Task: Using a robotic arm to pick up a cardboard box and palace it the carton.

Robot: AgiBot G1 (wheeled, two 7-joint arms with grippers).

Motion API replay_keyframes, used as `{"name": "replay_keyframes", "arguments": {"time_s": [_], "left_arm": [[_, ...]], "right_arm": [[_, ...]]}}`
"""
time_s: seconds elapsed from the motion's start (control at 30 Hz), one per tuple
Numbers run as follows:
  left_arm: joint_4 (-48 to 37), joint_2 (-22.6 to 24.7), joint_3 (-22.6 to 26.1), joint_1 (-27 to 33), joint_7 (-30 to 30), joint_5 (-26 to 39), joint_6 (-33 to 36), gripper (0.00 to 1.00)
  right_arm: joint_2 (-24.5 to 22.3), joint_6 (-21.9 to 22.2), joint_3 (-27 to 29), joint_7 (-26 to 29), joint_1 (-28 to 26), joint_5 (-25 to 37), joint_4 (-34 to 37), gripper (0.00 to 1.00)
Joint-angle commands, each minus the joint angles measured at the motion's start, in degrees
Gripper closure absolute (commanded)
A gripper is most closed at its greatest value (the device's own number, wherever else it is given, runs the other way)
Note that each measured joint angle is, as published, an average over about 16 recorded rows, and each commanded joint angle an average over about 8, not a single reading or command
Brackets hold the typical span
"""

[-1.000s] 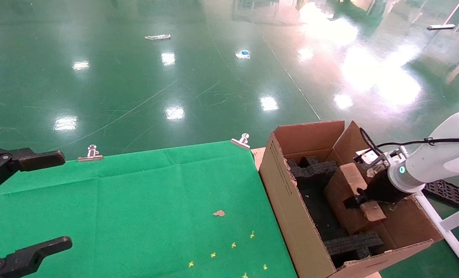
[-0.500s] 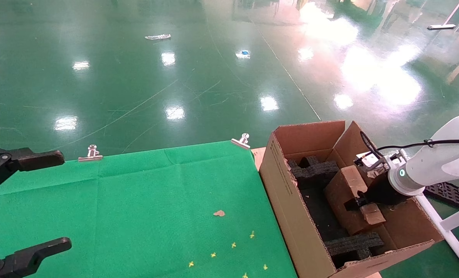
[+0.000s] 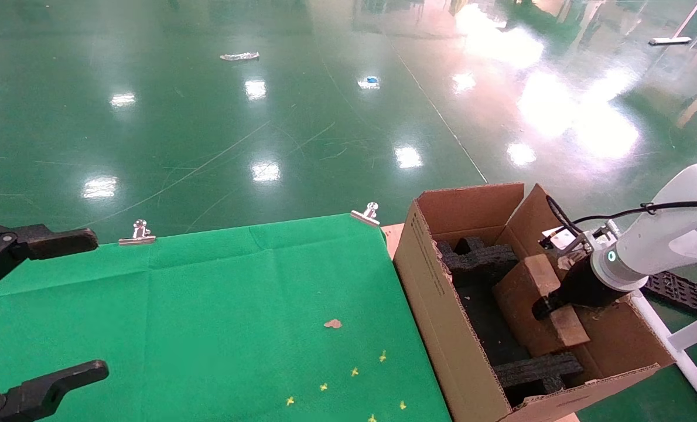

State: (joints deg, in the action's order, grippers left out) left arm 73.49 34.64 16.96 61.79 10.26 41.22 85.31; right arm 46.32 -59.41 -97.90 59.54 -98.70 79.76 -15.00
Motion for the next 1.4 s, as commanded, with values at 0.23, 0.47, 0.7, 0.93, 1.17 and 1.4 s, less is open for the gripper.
{"name": "replay_keyframes", "arguments": {"time_s": [0.23, 0.47, 0.7, 0.93, 1.17, 1.4], "left_arm": [[0.00, -0.01, 0.03, 0.01, -0.01, -0.02, -0.01, 0.00], [0.00, -0.02, 0.05, 0.01, -0.02, -0.03, -0.02, 0.00], [0.00, -0.03, 0.07, 0.02, -0.03, -0.05, -0.03, 0.00], [0.00, -0.04, 0.09, 0.02, -0.05, -0.06, -0.04, 0.00], [0.00, -0.05, 0.11, 0.02, -0.06, -0.08, -0.05, 0.00], [-0.01, -0.05, 0.12, 0.02, -0.07, -0.09, -0.06, 0.00]], "right_arm": [[0.69, -0.42, -0.22, -0.30, -0.33, 0.38, 0.72, 0.00], [0.87, -0.77, -0.04, -1.51, -1.89, 0.39, 0.43, 0.00], [-1.48, -1.93, 1.61, -4.48, -8.91, -0.78, -3.02, 0.00], [-6.22, -2.98, 4.09, -6.56, -19.22, -1.83, -10.99, 0.00], [-12.17, -2.71, 5.47, -4.73, -25.54, -1.65, -23.45, 0.00], [-15.44, -1.49, 6.04, -2.44, -25.62, -2.23, -29.77, 0.00]]}}
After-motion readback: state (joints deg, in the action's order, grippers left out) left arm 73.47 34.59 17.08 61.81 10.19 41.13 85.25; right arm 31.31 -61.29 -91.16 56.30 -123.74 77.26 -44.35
